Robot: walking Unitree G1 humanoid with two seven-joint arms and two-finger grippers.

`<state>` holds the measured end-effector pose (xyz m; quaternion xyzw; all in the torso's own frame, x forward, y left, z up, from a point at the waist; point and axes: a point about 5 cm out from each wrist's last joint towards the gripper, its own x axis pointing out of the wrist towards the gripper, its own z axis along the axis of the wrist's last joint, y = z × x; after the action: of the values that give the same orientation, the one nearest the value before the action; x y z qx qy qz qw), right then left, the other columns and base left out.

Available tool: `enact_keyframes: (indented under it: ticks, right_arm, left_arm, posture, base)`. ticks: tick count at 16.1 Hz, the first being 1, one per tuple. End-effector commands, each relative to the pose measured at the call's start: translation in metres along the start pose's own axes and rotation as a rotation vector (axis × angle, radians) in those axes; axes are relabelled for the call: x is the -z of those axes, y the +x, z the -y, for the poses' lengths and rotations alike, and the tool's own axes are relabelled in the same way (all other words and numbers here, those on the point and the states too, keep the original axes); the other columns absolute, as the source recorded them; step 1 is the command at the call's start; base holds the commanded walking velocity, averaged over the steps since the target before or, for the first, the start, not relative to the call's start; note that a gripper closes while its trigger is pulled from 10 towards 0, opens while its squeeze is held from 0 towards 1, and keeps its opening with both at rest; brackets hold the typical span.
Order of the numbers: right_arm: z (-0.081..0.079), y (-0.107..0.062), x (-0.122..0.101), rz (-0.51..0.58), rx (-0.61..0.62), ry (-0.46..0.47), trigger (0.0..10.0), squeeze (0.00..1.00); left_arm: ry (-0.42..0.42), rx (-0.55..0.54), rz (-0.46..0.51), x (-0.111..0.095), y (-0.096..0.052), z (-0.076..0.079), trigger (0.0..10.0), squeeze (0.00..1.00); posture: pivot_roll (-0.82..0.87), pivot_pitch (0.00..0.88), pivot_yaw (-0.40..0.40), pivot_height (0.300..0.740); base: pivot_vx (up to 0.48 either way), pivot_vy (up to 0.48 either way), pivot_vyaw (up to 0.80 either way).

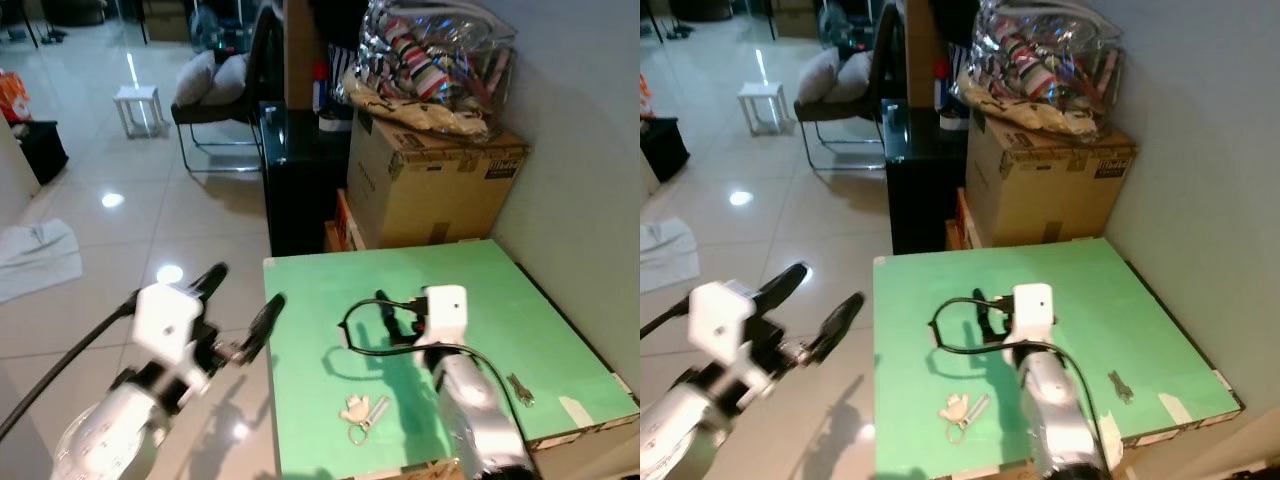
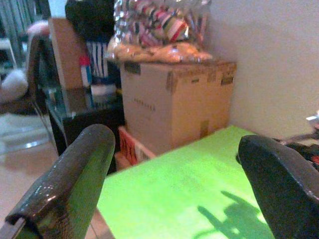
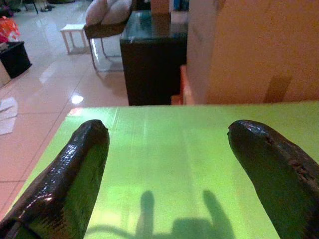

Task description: Hang keys on a hook

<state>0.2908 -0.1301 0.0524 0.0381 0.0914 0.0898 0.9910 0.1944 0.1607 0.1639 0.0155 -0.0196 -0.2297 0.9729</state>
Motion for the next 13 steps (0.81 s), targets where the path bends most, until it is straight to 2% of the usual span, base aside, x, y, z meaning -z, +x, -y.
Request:
enact_keyframes:
  ticks: [1, 3, 5, 7, 9, 10, 11, 13]
  right_arm:
    - [-0.003, 0.006, 0.002, -0.009, 0.002, 0.024, 10.0, 0.0]
    - [-0.011, 0.015, 0.007, -0.036, -0.009, 0.052, 10.0, 0.0]
    - [-0.019, 0.02, 0.01, -0.052, -0.006, 0.081, 10.0, 0.0]
    - [-0.028, 0.021, 0.017, -0.077, 0.011, 0.11, 10.0, 0.0]
    - [-0.035, 0.021, 0.021, -0.091, 0.019, 0.101, 10.0, 0.0]
    - [-0.047, 0.021, 0.025, -0.097, -0.003, 0.087, 10.0, 0.0]
    - [-0.053, 0.02, 0.027, -0.106, -0.015, 0.096, 10.0, 0.0]
    - [-0.058, 0.02, 0.03, -0.122, -0.024, 0.123, 10.0, 0.0]
  left_arm:
    - [-0.01, 0.013, -0.019, 0.001, -0.005, 0.004, 10.0, 0.0]
    - [-0.033, 0.031, -0.029, 0.003, -0.008, 0.015, 10.0, 0.0]
    - [-0.041, 0.036, -0.03, 0.001, -0.008, 0.015, 10.0, 0.0]
    - [-0.048, 0.035, -0.043, 0.002, -0.012, 0.014, 10.0, 0.0]
    - [-0.054, 0.038, -0.048, 0.003, -0.012, 0.018, 10.0, 0.0]
    - [-0.063, 0.042, -0.051, 0.004, -0.012, 0.021, 10.0, 0.0]
    - [-0.065, 0.043, -0.051, 0.004, -0.011, 0.021, 10.0, 0.0]
    - [-0.065, 0.041, -0.052, 0.004, -0.01, 0.02, 10.0, 0.0]
  posture:
    - [0.06, 0.094, -0.021, 0.74]
    - [0.06, 0.109, -0.031, 0.74]
    - [0.06, 0.119, -0.034, 0.74]
    - [0.07, 0.126, -0.042, 0.74]
    - [0.07, 0.132, -0.05, 0.74]
    - [0.07, 0.136, -0.054, 0.74]
    - [0.07, 0.136, -0.059, 0.74]
    - [0.07, 0.136, -0.061, 0.74]
  base:
    - [0.0, 0.0, 0.0]
    - [0.0, 0.0, 0.0]
    - [0.0, 0.0, 0.0]
    - [0.0, 0.0, 0.0]
    - [0.0, 0.0, 0.0]
    - [0.0, 0.0, 0.0]
    - [0.0, 0.0, 0.0]
    - [0.0, 0.0, 0.0]
